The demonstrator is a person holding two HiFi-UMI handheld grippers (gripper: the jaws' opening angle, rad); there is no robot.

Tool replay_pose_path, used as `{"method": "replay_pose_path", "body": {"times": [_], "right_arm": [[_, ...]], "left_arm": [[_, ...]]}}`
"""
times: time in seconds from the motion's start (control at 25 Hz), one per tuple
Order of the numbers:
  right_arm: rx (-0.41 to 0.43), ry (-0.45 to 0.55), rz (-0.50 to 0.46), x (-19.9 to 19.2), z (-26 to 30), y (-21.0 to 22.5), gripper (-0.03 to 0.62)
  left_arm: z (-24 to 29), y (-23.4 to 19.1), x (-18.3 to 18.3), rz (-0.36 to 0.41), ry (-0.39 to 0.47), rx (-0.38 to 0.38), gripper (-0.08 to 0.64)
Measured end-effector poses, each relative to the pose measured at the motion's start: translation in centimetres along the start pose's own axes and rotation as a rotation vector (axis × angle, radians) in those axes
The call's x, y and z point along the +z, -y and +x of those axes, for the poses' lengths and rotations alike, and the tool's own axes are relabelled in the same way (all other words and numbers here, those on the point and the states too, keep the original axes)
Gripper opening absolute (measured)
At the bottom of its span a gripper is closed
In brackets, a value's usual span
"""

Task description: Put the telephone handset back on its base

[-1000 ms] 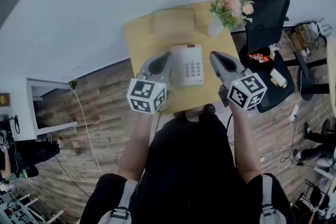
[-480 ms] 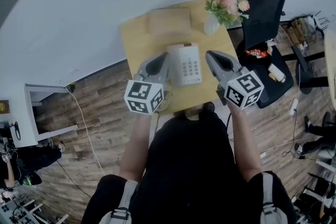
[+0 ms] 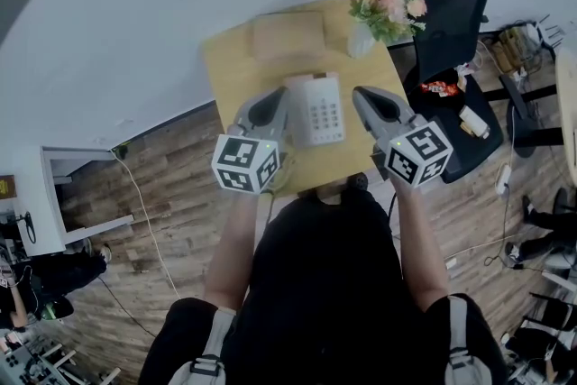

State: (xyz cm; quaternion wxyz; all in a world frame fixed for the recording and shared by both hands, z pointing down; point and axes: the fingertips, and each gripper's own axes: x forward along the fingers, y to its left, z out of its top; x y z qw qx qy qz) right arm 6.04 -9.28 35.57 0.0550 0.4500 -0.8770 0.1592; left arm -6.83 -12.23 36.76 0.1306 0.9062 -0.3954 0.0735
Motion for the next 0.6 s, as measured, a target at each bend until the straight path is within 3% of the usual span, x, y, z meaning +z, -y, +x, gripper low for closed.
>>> {"method": "replay_pose_path", "body": {"times": [0.6], "right_arm": [[-0.010, -0.004, -0.003, -0.10, 0.35, 0.21, 0.003]], "left_arm": [[0.45, -0.34, -0.23, -0.005, -0.005, -0.004, 0.012]]}}
